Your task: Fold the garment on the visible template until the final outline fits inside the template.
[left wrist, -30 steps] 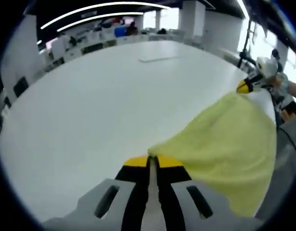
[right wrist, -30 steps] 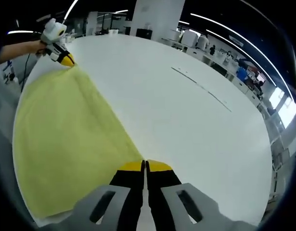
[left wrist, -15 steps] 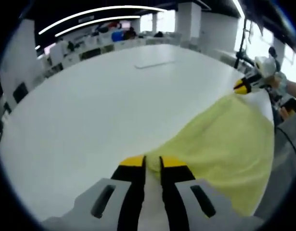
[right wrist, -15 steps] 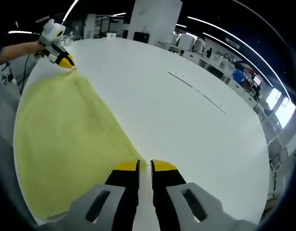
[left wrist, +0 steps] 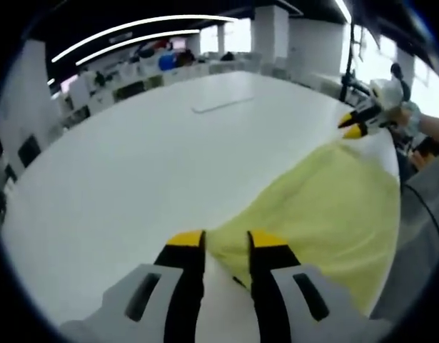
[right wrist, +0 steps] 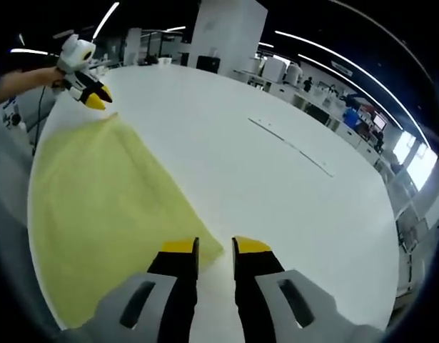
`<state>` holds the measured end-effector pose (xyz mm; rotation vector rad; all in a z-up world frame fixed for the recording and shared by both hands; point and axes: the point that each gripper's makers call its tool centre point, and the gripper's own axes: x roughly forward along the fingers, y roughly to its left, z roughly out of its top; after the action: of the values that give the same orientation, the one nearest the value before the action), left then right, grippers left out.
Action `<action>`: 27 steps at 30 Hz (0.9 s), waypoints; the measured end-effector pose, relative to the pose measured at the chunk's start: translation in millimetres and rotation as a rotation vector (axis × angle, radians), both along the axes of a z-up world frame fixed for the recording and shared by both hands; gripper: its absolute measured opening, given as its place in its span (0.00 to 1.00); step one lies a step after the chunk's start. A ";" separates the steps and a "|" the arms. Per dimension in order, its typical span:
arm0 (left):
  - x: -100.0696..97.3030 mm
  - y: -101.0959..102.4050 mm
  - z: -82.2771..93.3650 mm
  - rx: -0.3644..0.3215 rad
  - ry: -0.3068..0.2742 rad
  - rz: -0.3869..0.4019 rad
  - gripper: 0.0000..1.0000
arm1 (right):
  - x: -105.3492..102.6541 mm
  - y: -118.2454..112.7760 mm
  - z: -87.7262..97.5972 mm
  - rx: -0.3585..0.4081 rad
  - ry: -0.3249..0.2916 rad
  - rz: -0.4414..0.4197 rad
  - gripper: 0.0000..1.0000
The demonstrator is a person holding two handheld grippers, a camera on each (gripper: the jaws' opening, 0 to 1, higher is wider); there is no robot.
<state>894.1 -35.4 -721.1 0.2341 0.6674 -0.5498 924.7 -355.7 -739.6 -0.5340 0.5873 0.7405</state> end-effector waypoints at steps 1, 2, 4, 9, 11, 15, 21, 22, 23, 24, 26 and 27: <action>-1.1 -2.0 2.3 -0.001 -0.001 -0.004 0.23 | -0.7 0.7 1.7 0.002 -0.004 0.001 0.20; -1.8 -3.7 4.3 0.001 -0.007 -0.011 0.24 | -1.2 1.1 3.1 0.007 -0.006 0.000 0.22; -3.6 -6.7 8.7 0.008 -0.015 -0.027 0.25 | -2.6 2.3 6.6 0.017 -0.009 -0.003 0.23; -9.1 -10.6 17.2 0.025 -0.018 -0.055 0.32 | -8.4 6.4 15.1 0.038 -0.011 0.004 0.30; -13.0 -13.5 19.5 0.027 -0.015 -0.080 0.34 | -11.3 7.9 19.0 0.048 -0.008 0.005 0.34; -18.2 -16.6 22.6 0.036 -0.015 -0.102 0.38 | -17.5 9.8 24.0 0.053 -0.009 0.013 0.38; -28.9 -22.5 28.3 0.038 -0.009 -0.137 0.43 | -26.5 12.8 32.1 0.084 -0.006 0.011 0.48; -30.9 -23.2 27.9 0.040 -0.001 -0.143 0.43 | -27.9 12.8 33.5 0.088 -0.009 0.009 0.51; -32.6 -23.6 28.1 0.039 0.001 -0.154 0.45 | -30.3 12.8 35.7 0.099 -0.010 0.004 0.52; -33.9 -24.0 28.9 0.038 0.000 -0.160 0.46 | -32.1 13.1 37.2 0.111 -0.009 0.000 0.53; -37.6 -24.1 30.9 0.039 0.001 -0.168 0.48 | -36.7 13.5 39.5 0.132 -0.002 -0.004 0.56; -39.5 -24.1 32.2 0.046 0.001 -0.173 0.49 | -39.1 13.3 39.8 0.134 0.003 -0.004 0.57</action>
<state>854.7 -59.5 -688.9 0.3370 0.6645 -0.7002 885.6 -342.4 -699.8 -0.4080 0.5375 0.7710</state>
